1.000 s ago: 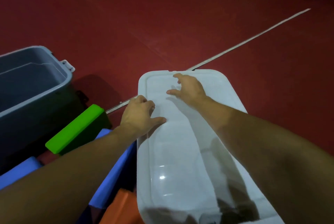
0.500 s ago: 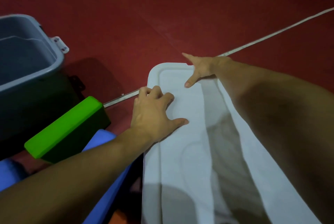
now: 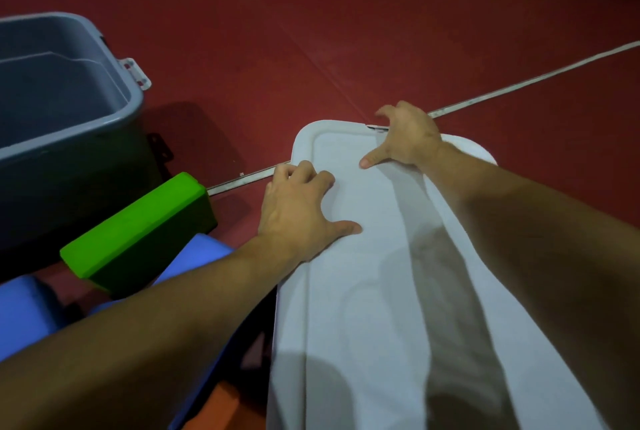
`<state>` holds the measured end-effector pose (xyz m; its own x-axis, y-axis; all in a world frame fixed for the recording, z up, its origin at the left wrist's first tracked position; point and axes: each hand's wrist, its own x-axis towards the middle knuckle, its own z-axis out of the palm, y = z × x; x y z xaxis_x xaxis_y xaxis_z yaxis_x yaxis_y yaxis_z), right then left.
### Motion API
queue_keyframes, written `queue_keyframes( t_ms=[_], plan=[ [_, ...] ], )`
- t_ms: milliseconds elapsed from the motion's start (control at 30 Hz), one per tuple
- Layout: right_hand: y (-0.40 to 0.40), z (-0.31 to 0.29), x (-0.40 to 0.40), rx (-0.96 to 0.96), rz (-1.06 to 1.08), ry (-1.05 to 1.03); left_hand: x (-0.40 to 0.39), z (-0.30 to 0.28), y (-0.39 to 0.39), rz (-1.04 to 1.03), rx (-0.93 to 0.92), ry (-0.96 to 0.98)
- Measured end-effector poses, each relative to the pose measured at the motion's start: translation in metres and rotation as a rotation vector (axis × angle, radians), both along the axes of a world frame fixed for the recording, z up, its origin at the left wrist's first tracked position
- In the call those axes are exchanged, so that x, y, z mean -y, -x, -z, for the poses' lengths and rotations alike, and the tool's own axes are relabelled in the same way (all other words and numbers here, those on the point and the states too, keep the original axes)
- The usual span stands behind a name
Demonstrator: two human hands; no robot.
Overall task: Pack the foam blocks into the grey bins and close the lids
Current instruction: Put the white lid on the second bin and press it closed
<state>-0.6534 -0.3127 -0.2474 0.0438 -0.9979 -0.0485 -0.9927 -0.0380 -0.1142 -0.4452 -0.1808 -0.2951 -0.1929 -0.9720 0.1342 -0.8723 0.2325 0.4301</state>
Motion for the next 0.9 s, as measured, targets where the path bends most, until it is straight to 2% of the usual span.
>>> queue_keyframes(
  t_ms=[100, 267, 467, 667, 733, 900],
  plan=[
    [-0.001, 0.005, -0.020, 0.135, 0.067, 0.080, -0.005, -0.003, 0.001, 0.000, 0.009, -0.003],
    [-0.007, 0.019, -0.089, 0.361, 0.161, -0.006, -0.026, -0.006, -0.004, 0.025, -0.090, -0.090],
    [-0.019, 0.030, -0.226, 0.281, 0.110, -0.042, -0.076, -0.025, -0.019, 0.042, -0.056, -0.235],
    [-0.021, 0.020, -0.329, 0.092, 0.132, -0.203, -0.130, -0.039, -0.033, 0.006, -0.062, -0.342],
    [-0.019, 0.025, -0.350, 0.029, 0.162, -0.221, -0.144, -0.043, -0.036, 0.025, -0.055, -0.347],
    [-0.016, 0.033, -0.351, 0.030, 0.143, -0.163, -0.160, -0.042, -0.040, 0.040, -0.057, -0.361]
  ],
)
